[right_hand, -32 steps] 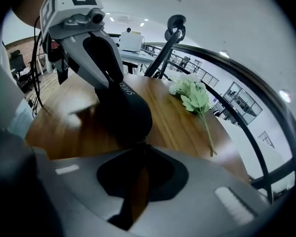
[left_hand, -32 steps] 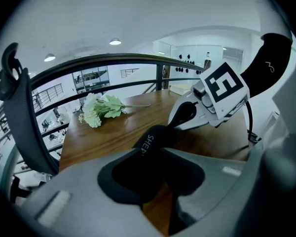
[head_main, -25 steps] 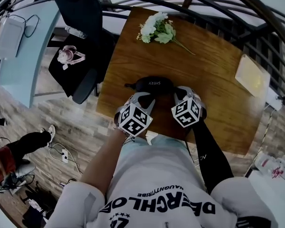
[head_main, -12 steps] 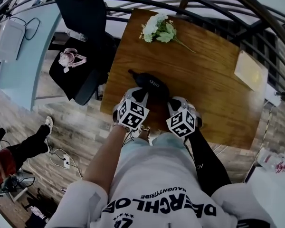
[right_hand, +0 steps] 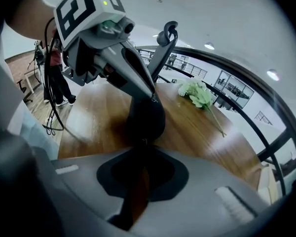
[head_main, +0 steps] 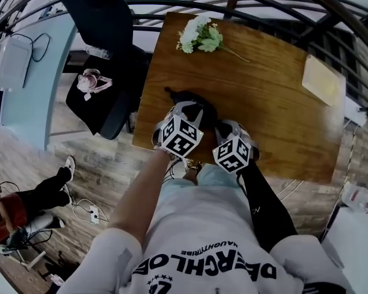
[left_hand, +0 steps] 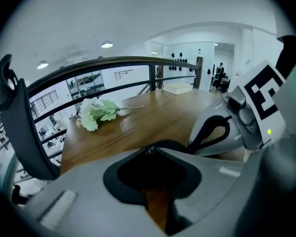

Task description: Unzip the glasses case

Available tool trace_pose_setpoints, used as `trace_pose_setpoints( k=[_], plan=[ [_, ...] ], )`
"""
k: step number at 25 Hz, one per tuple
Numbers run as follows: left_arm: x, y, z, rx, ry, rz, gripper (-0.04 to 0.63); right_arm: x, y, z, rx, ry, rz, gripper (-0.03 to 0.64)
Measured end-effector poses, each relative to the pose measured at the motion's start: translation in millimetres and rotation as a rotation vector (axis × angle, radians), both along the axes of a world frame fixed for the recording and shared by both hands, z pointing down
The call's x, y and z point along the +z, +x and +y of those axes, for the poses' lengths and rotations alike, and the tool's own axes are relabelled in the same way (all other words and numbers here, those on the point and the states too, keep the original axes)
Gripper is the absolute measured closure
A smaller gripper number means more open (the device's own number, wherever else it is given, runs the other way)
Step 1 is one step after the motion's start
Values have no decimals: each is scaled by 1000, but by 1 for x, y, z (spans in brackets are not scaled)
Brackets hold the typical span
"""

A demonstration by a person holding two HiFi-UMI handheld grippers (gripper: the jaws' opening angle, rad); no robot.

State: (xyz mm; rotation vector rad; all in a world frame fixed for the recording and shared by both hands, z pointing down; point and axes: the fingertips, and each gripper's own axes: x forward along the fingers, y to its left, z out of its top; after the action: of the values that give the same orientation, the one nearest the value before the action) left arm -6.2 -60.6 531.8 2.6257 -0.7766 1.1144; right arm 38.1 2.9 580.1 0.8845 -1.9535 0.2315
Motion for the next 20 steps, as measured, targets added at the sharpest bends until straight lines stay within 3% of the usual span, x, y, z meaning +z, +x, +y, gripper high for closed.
trace_pose_setpoints(
  k=[3,20],
  plan=[
    [6,3,-2,-63,-41,57,541,5,1,2,-20,-20,-4,584],
    [13,-2,4,-108,-45,30,543,13,3,-1,-101,-27,-67,589]
  ],
)
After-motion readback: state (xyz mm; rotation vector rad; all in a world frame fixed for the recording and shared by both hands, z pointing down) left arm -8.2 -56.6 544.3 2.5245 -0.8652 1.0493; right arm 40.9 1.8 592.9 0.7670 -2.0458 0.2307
